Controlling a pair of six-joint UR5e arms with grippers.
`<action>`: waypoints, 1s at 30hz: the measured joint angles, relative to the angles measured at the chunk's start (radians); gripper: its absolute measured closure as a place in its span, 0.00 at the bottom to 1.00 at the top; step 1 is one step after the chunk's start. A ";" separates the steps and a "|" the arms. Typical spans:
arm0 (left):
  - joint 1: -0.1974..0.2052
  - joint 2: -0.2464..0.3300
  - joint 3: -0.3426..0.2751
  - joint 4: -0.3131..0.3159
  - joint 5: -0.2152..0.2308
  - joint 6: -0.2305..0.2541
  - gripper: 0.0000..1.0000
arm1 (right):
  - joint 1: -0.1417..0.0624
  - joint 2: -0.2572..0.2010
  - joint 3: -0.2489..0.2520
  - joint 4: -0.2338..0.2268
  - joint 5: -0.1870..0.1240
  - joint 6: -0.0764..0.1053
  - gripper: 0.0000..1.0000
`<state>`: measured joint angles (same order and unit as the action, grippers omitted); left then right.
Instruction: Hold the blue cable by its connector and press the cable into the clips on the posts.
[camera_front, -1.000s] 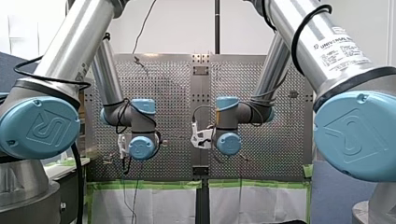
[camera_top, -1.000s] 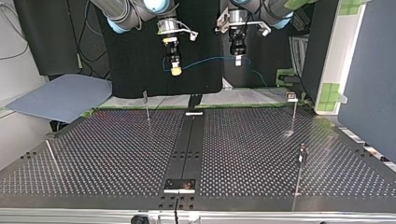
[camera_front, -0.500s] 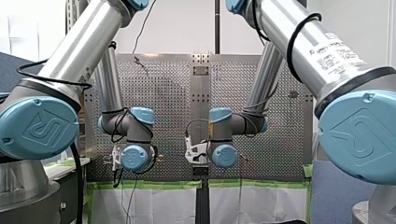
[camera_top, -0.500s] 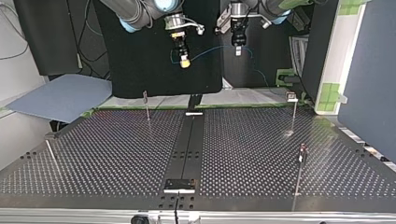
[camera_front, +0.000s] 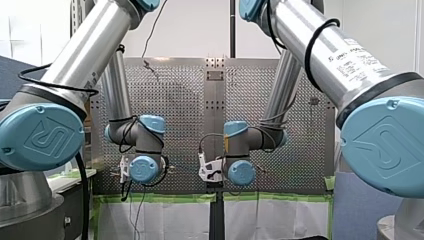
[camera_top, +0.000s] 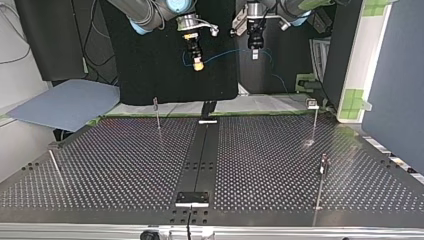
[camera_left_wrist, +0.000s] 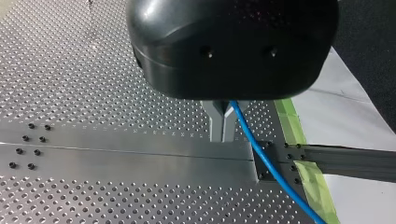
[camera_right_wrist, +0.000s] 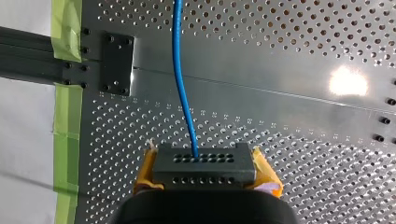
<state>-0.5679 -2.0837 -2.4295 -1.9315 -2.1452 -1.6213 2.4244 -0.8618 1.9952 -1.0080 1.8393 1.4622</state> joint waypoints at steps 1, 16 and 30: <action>0.000 0.000 0.000 0.000 0.000 0.000 1.00 | 0.000 0.000 0.000 0.000 0.000 0.000 1.00; 0.000 0.000 0.000 0.000 0.000 0.000 1.00 | 0.000 0.000 0.000 0.000 0.000 0.000 1.00; 0.031 0.061 0.037 -0.061 0.014 -0.021 1.00 | 0.060 -0.046 -0.060 0.060 0.060 0.052 1.00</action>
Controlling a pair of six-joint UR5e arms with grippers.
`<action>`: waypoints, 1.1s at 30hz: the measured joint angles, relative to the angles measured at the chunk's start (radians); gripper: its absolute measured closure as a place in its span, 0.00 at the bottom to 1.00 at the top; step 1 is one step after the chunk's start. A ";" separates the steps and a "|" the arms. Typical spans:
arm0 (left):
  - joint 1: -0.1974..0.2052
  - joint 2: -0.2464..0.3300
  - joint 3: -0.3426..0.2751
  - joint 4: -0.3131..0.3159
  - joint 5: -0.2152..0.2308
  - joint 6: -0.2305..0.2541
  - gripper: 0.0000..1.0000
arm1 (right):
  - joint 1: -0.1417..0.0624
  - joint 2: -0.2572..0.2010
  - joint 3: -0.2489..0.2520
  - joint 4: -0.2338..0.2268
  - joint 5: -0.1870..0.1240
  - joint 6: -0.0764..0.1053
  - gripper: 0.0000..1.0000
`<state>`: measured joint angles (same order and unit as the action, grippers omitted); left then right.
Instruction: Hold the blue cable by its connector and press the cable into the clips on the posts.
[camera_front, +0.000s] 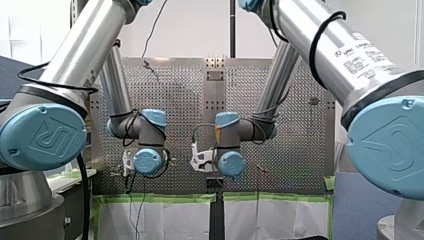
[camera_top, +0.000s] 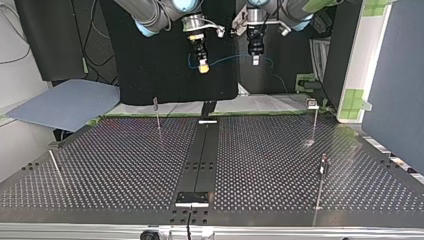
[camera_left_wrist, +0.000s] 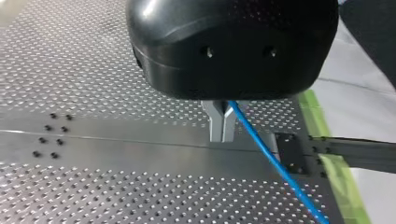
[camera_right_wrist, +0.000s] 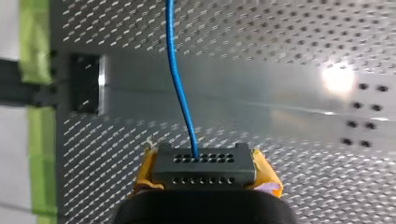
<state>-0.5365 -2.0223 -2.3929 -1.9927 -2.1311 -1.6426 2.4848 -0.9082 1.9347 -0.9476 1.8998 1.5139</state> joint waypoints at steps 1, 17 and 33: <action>0.002 0.007 0.002 -0.007 0.000 -0.007 1.00 | 0.010 -0.010 -0.010 0.010 0.010 0.004 1.00; 0.042 0.151 0.062 -0.151 -0.072 -0.065 1.00 | 0.016 -0.142 -0.108 0.142 0.022 0.082 1.00; 0.104 0.309 0.200 -0.309 -0.080 -0.076 1.00 | -0.049 -0.289 -0.218 0.289 -0.115 0.084 1.00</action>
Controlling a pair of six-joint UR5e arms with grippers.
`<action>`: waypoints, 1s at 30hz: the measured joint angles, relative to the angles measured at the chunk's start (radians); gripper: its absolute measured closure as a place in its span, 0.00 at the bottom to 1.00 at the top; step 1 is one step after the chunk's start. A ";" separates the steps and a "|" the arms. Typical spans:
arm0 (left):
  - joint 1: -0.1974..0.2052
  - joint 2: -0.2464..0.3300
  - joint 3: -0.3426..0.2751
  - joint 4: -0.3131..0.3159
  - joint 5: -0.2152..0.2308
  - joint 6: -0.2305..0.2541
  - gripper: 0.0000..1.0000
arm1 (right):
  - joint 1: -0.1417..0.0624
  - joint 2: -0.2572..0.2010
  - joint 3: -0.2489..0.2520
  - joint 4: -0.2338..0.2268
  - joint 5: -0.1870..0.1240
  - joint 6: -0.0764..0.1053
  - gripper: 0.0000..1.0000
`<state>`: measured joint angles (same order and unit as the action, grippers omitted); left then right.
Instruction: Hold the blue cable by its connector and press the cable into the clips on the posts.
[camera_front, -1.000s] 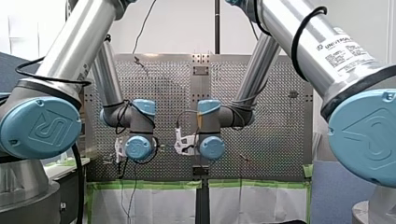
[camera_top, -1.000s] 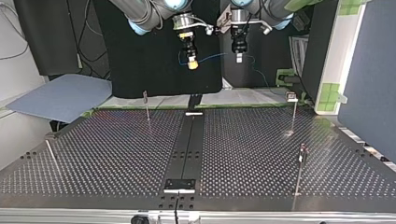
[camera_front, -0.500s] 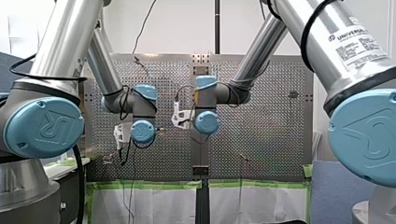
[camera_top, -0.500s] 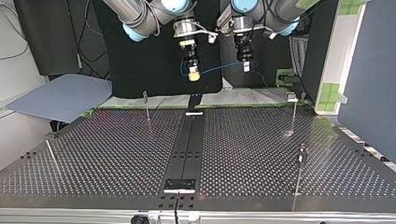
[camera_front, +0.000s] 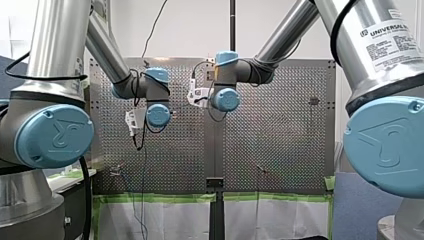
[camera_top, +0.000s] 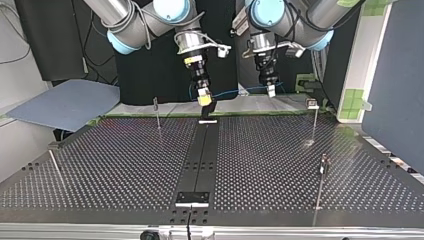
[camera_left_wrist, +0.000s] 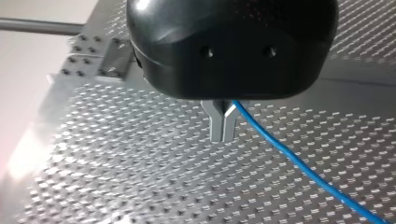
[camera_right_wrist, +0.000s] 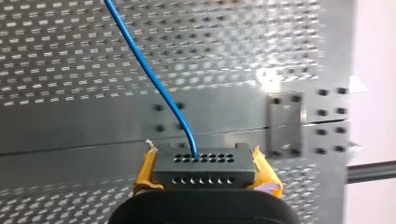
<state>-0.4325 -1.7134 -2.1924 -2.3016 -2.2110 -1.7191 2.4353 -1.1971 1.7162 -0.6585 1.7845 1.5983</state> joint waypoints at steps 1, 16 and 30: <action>0.003 0.008 0.005 -0.007 0.000 0.000 1.00 | -0.005 -0.011 -0.010 0.011 -0.011 0.000 1.00; 0.095 0.147 0.068 -0.147 0.067 -0.013 1.00 | -0.051 -0.066 -0.091 0.146 -0.127 0.002 1.00; 0.178 0.268 0.130 -0.222 0.082 -0.051 1.00 | -0.052 -0.008 -0.162 0.211 -0.177 -0.002 1.00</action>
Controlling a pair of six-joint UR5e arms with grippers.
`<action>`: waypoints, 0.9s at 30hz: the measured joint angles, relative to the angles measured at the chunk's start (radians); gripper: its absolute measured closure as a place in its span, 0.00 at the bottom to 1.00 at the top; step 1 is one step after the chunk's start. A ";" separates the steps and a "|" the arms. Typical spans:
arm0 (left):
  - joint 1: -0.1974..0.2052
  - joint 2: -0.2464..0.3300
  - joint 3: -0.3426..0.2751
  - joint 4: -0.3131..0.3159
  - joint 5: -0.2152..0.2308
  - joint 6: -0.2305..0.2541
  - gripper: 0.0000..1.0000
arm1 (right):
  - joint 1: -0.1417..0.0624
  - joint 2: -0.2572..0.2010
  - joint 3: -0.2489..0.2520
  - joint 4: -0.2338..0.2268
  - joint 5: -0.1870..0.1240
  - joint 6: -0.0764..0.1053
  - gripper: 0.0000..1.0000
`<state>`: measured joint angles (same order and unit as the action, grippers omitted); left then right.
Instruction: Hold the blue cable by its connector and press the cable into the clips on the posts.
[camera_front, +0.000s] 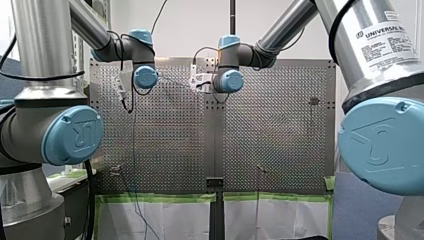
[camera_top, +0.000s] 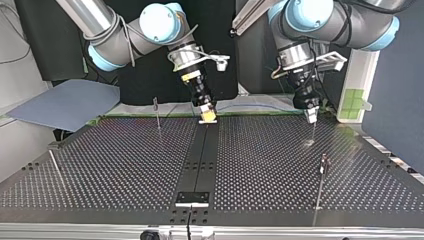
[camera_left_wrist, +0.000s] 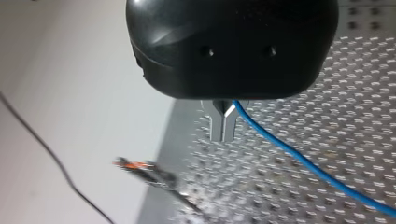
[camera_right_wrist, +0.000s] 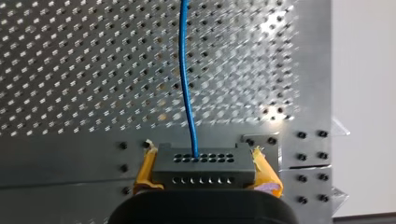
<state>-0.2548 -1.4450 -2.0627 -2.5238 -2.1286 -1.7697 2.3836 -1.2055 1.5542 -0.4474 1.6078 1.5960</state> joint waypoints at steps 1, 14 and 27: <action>0.002 0.006 0.006 -0.003 0.003 0.000 1.00 | 0.002 0.000 -0.008 0.002 -0.002 0.000 1.00; 0.048 0.018 0.074 -0.034 0.019 -0.013 1.00 | 0.017 0.000 -0.108 0.021 -0.016 0.001 1.00; 0.153 0.018 0.093 -0.033 0.113 -0.056 1.00 | 0.019 0.015 -0.163 0.026 -0.019 0.007 1.00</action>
<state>-0.1015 -1.4274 -1.9700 -2.5569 -2.0152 -1.8252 2.4029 -1.1905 1.3917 -0.4213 1.5886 1.6029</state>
